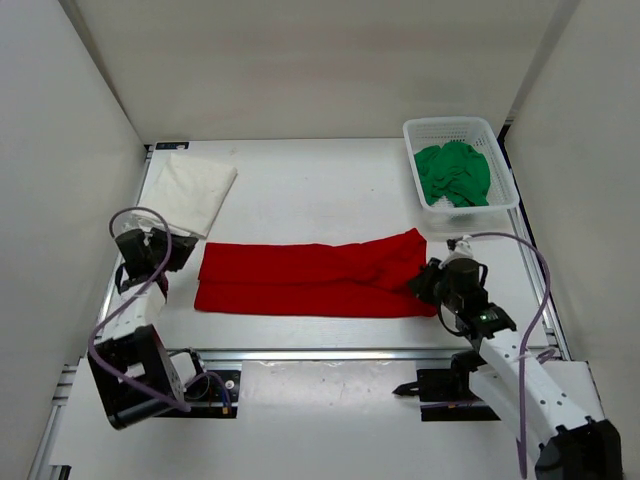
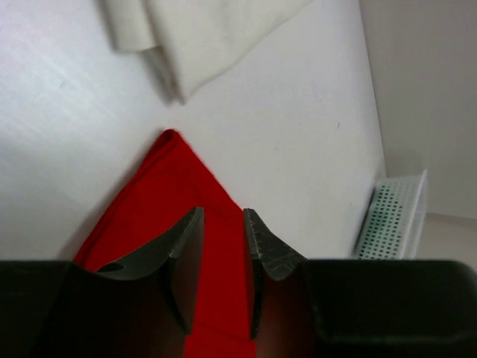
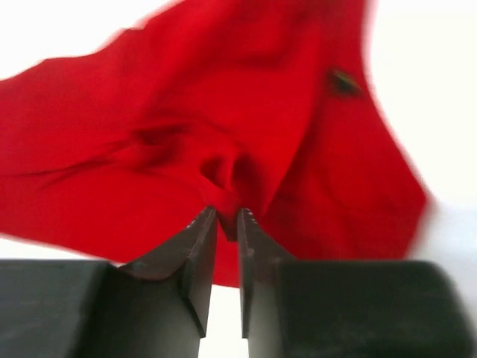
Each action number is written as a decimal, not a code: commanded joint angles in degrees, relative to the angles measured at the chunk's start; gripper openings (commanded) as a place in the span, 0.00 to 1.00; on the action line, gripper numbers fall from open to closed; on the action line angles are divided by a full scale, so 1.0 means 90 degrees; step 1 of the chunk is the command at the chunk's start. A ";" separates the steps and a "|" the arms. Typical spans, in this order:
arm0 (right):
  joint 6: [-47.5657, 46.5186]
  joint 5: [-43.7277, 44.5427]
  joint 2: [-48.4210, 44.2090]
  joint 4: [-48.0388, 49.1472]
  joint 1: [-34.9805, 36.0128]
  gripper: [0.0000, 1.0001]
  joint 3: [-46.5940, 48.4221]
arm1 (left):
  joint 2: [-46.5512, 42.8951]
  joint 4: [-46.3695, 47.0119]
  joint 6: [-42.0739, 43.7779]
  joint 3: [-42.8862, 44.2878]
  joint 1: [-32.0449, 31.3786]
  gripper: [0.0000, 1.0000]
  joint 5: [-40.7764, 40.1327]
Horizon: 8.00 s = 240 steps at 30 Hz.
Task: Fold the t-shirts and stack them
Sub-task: Fold the other side of the tshirt into a rectangle
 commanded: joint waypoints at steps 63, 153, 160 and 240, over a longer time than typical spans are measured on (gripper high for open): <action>-0.1232 0.1181 0.4252 0.0843 0.2270 0.42 0.2150 | 0.1283 0.1289 0.0521 0.0052 -0.5490 0.32 -0.0683; -0.0695 -0.1161 0.2884 0.0823 0.0395 0.18 0.1241 | 0.3235 0.1601 -0.0377 0.1662 -0.8440 0.36 -0.1259; -0.0666 -0.1250 0.2894 0.1125 0.0531 0.20 0.0939 | 0.3978 0.1991 -0.0933 0.1936 -0.8380 0.44 -0.1279; -0.0529 -0.1065 0.1849 0.1399 0.0492 0.19 0.0079 | 0.3304 0.2159 -0.2174 0.1331 -0.7883 0.37 -0.1445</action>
